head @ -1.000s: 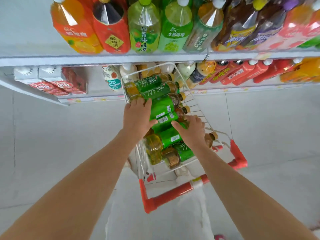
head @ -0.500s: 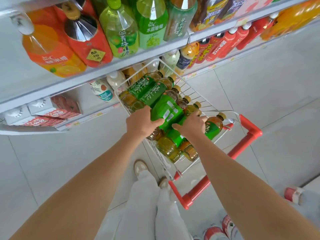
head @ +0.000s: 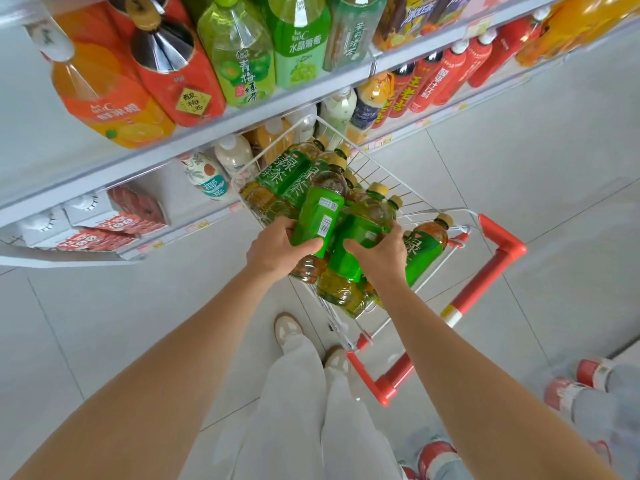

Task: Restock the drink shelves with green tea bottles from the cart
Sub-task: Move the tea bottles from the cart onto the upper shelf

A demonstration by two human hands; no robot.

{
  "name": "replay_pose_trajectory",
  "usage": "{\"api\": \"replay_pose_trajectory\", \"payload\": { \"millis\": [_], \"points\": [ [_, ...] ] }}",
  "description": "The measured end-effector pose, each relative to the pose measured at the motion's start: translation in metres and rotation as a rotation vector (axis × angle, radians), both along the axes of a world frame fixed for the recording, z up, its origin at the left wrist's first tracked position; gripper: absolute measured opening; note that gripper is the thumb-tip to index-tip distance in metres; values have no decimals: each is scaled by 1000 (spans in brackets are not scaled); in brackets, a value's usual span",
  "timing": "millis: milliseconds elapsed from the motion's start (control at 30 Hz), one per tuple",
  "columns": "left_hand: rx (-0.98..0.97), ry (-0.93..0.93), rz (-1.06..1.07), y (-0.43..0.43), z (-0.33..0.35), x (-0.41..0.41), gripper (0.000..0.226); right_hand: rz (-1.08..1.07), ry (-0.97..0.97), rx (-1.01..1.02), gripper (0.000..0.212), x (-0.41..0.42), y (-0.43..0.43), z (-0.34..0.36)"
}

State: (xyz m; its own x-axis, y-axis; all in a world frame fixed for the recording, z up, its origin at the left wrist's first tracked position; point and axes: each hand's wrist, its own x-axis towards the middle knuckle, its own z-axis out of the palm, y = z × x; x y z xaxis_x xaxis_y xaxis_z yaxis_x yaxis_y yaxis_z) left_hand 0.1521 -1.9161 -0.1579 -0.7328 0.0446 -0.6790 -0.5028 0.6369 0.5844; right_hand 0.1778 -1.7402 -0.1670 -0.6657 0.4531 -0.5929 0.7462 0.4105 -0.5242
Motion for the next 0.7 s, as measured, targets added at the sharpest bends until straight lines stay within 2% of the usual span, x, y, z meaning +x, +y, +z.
{"api": "replay_pose_trajectory", "payload": {
  "millis": [67,100,200,300,367,433,567,700],
  "points": [
    [85,-12,55,-1,-3,3,82,52,8,-44,88,1,-4,1],
    [127,-17,83,-1,-4,4,77,54,15,-71,87,2,-5,1],
    [256,-27,156,-2,-2,8,28,23,40,-178,84,7,-5,3],
    [407,-62,224,-7,6,15,20,19,89,-290,82,11,-2,9],
    [468,-73,283,-11,12,19,21,18,144,-337,85,10,0,20],
    [506,-78,323,-18,20,22,32,65,188,-397,82,4,-1,37],
    [568,-45,398,-36,35,38,55,273,216,-466,58,-4,-16,71],
    [597,52,551,-61,56,71,64,401,227,-578,66,7,-52,91]
  ]
}}
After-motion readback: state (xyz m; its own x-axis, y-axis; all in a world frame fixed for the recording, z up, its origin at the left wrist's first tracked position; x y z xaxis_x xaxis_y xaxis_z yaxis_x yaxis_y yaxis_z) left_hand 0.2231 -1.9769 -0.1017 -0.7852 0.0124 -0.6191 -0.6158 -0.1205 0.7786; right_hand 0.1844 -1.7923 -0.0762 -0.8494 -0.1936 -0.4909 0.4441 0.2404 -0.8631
